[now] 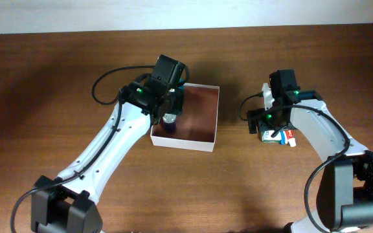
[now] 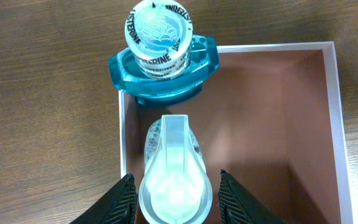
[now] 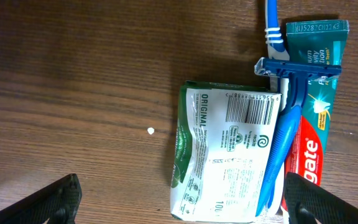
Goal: Pack container
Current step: 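Carry the soap bottle into the box beside the Listerine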
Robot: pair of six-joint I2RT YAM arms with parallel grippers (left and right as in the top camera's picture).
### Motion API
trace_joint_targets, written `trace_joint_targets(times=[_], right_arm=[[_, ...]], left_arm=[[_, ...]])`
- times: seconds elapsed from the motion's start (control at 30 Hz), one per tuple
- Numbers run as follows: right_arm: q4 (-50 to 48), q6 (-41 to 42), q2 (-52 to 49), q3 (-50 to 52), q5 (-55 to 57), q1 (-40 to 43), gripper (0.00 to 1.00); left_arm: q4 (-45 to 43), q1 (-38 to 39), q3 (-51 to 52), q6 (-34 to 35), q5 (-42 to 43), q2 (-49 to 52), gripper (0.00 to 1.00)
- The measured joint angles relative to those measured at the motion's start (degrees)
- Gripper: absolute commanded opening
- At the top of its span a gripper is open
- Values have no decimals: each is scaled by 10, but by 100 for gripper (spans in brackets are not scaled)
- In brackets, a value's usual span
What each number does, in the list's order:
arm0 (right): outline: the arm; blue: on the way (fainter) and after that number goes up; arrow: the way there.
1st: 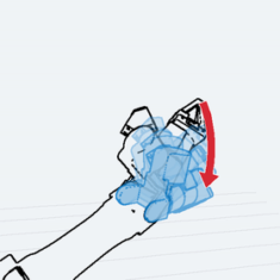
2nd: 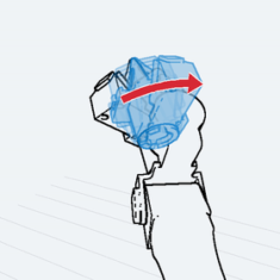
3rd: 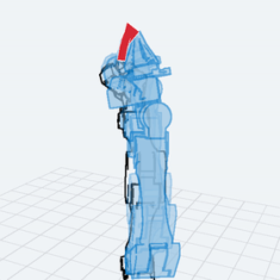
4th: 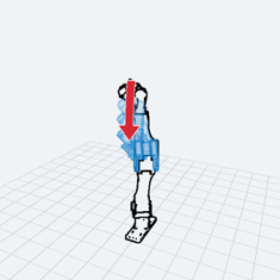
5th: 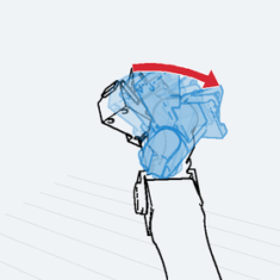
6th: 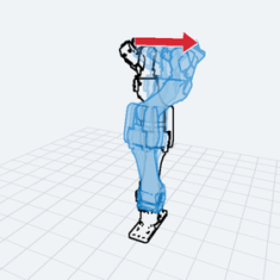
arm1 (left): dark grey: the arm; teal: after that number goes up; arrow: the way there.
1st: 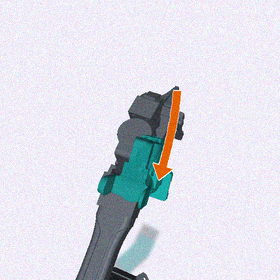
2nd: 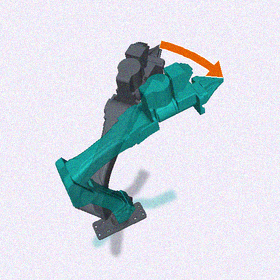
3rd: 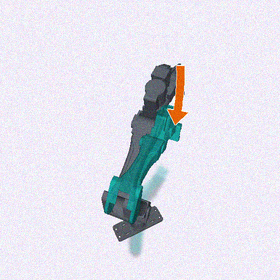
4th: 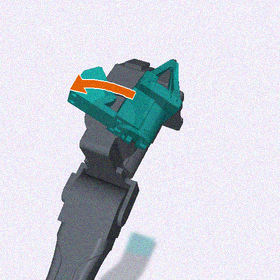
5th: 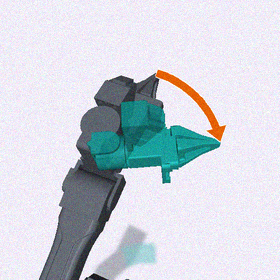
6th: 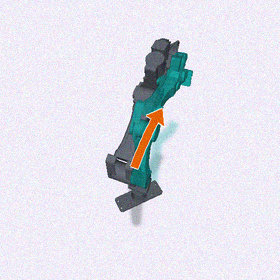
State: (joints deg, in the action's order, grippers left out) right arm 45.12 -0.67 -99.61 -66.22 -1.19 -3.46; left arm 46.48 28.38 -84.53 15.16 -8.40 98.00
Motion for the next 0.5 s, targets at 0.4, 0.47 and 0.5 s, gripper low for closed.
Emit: trace_joint_targets(times=[0.4,0.47,0.5], right_arm=[[0,0,0,0,0,0,99],[0,0,0,0,0,0,99],[0,0,0,0,0,0,99]], left_arm=[[5,0,-5,0,0,-2,44],[5,0,-6,0,0,-8,44],[5,0,-7,0,-1,-19,44]])
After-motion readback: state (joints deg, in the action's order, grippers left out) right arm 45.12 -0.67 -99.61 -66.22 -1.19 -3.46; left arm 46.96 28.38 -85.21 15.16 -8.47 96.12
